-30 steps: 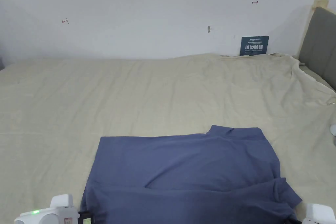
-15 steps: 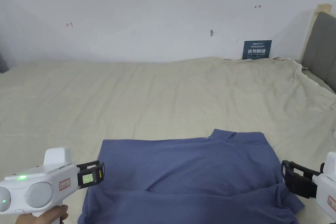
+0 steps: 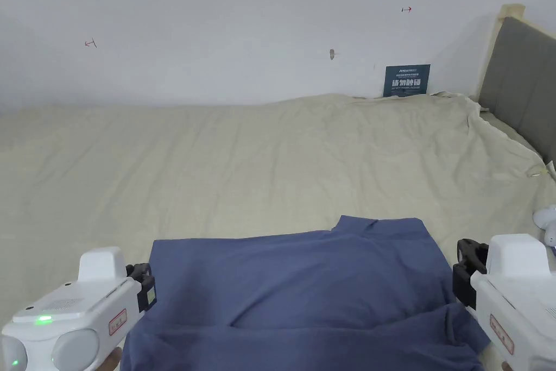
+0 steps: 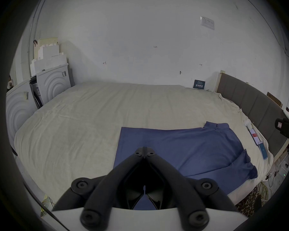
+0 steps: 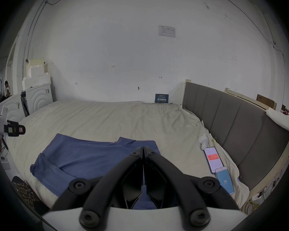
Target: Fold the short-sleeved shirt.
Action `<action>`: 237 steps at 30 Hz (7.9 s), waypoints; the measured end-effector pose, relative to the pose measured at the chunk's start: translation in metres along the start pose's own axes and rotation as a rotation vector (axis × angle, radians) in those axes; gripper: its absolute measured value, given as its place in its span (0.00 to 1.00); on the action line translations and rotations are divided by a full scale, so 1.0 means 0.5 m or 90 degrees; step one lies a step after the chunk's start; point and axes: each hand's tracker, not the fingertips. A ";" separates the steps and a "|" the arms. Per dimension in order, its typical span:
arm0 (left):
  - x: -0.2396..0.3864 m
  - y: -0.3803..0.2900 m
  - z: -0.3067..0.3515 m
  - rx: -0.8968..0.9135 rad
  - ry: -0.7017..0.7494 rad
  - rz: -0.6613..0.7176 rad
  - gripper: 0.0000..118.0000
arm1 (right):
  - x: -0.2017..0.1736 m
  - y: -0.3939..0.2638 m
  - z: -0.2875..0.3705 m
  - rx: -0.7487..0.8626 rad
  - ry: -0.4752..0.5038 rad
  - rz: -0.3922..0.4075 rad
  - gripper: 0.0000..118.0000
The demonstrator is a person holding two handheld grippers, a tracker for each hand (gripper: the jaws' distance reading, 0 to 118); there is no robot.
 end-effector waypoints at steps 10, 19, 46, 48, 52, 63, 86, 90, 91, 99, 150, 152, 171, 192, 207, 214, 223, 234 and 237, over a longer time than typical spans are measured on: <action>-0.036 0.085 -0.168 -0.067 -0.025 -0.011 0.00 | -0.011 0.020 -0.059 -0.016 0.005 -0.016 0.00; -0.119 0.170 -0.446 -0.229 0.004 0.092 0.85 | 0.034 -0.006 -0.177 -0.061 -0.017 -0.022 0.00; -0.074 0.119 -0.569 -0.235 0.007 0.025 0.01 | 0.115 -0.039 -0.425 -0.171 -0.007 -0.095 0.01; -0.073 0.132 -0.535 -0.216 -0.006 0.021 0.01 | 0.132 -0.031 -0.478 -0.203 -0.006 -0.118 0.18; -0.075 0.159 -0.457 -0.193 -0.033 0.016 0.01 | 0.150 -0.021 -0.582 -0.267 0.003 -0.126 0.66; -0.104 0.170 -0.461 -0.185 -0.052 0.017 0.01 | 0.123 -0.056 -0.764 -0.413 -0.008 -0.094 0.64; -0.133 0.131 -0.298 -0.158 0.001 0.034 0.01 | 0.121 0.074 -0.344 -0.210 0.098 -0.069 0.01; -0.150 0.114 -0.238 -0.154 0.006 0.044 0.01 | 0.132 0.057 -0.245 -0.192 0.110 -0.078 0.01; -0.155 0.106 -0.222 -0.152 0.005 0.047 0.01 | 0.134 0.049 -0.221 -0.192 0.112 -0.080 0.01; -0.173 0.001 -0.132 -0.178 -0.011 0.052 0.01 | 0.144 -0.071 -0.095 -0.207 0.112 -0.133 0.01; 0.010 0.025 0.089 0.198 0.065 -0.037 0.66 | -0.038 0.047 0.049 0.072 -0.037 0.004 0.47; 0.022 0.022 0.085 0.193 0.079 -0.049 0.57 | -0.039 0.048 0.048 0.083 -0.038 0.009 0.30; -0.008 0.048 0.055 0.063 -0.084 0.001 0.00 | -0.027 0.056 0.044 0.104 -0.035 0.011 0.00; -0.245 -0.052 -0.207 -0.300 -0.152 0.176 0.00 | -0.013 0.031 -0.001 0.053 -0.048 0.017 0.00; -0.258 -0.142 -0.257 -0.381 -0.146 0.174 0.70 | -0.024 0.006 -0.043 0.008 -0.045 0.007 0.00; -0.234 -0.146 -0.256 -0.380 -0.131 0.102 0.30 | -0.044 0.016 -0.035 0.003 -0.046 0.011 0.00; -0.181 -0.142 -0.249 -0.383 -0.148 0.063 0.01 | -0.034 0.015 -0.023 0.001 -0.045 0.003 0.00; -0.251 -0.040 -0.183 -0.326 -0.104 0.041 0.00 | -0.013 0.030 -0.017 0.018 -0.053 -0.008 0.00; -0.292 -0.027 -0.172 -0.334 -0.076 0.069 0.00 | -0.013 0.033 -0.016 0.023 -0.050 -0.010 0.00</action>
